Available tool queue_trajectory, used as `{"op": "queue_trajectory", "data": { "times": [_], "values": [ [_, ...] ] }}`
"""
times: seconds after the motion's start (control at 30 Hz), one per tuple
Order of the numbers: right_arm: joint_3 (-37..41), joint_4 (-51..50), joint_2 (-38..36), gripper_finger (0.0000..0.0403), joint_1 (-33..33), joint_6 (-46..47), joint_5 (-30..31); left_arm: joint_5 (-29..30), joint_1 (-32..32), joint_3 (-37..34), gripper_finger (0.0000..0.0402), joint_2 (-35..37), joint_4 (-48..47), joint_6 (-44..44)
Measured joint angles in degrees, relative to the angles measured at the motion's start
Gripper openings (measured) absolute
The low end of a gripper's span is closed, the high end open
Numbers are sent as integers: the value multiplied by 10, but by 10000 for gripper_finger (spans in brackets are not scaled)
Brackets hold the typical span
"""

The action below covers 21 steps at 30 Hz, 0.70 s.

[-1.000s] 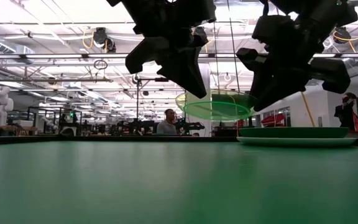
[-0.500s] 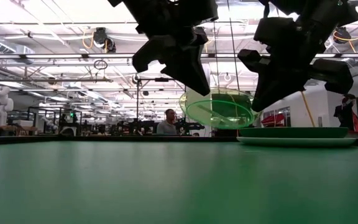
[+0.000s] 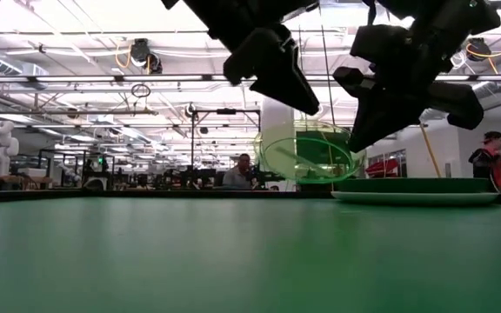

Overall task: Stack plastic plates
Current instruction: Stack the light green plate on top of the light green plate

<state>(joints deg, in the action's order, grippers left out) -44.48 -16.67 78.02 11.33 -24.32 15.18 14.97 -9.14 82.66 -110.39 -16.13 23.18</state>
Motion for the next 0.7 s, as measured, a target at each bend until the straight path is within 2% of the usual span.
{"op": "queue_trajectory", "data": {
  "times": [0.13,0.33,0.43,0.6,0.7],
  "values": [
    [-22,-46,0,1,0,35,0,35,-2,34,178,0,-48,-36],
    [-63,-129,0,1,0,88,1,39,-2,77,179,0,-123,-100],
    [-87,-176,0,0,0,112,2,50,-2,86,179,0,-147,-120],
    [-119,-247,-6,0,2,162,1,110,-2,87,179,13,-194,-170],
    [-122,-262,-22,0,11,183,1,125,-2,86,179,33,-229,-196]
  ]
}}
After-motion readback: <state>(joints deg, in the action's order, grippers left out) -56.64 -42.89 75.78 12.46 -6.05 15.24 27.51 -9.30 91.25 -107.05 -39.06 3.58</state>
